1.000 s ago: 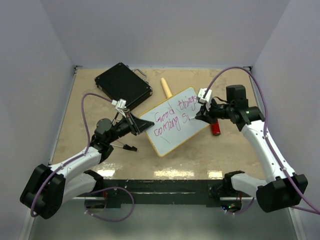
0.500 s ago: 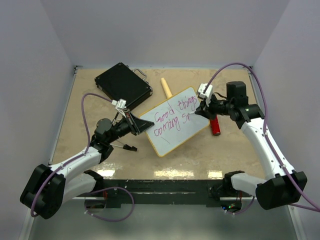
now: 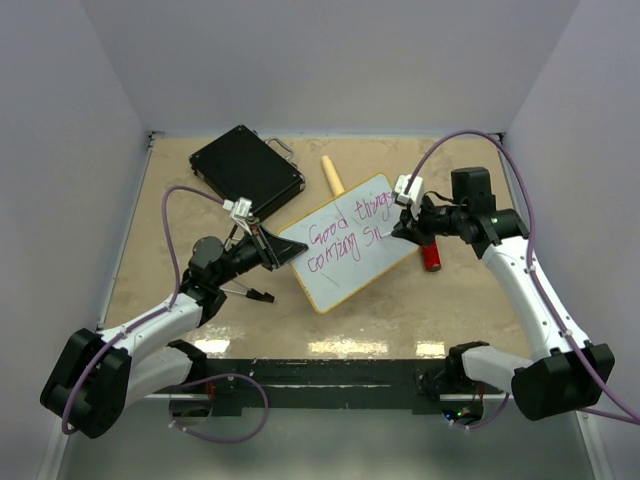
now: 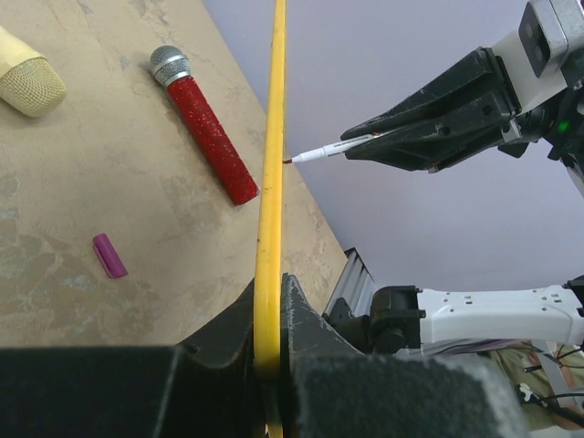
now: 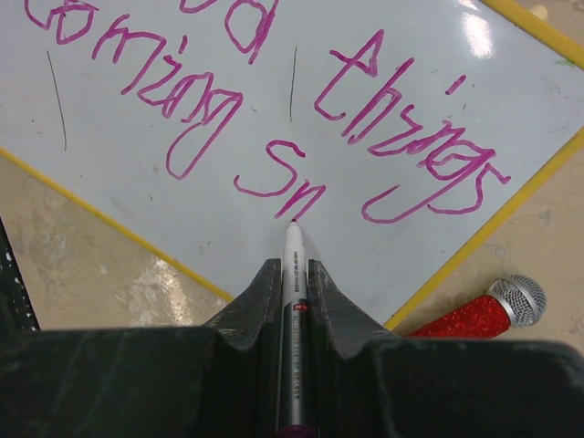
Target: Write a sentence on the whiteboard
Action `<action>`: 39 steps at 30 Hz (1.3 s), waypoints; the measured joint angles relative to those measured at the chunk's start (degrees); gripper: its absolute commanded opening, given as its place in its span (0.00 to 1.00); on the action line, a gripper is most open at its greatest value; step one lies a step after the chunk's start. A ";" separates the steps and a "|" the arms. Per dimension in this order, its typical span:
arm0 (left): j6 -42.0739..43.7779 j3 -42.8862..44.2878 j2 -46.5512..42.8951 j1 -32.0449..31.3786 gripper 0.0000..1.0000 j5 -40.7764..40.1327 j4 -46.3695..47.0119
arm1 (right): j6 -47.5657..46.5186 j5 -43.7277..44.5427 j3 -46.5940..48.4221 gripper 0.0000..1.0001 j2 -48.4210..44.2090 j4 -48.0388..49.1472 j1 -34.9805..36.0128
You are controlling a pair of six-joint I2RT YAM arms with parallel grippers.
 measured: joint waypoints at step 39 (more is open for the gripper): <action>0.02 0.00 -0.46 0.04 0.00 0.92 0.07 | 2.32 -0.98 1.92 0.00 -1.44 -0.37 -0.31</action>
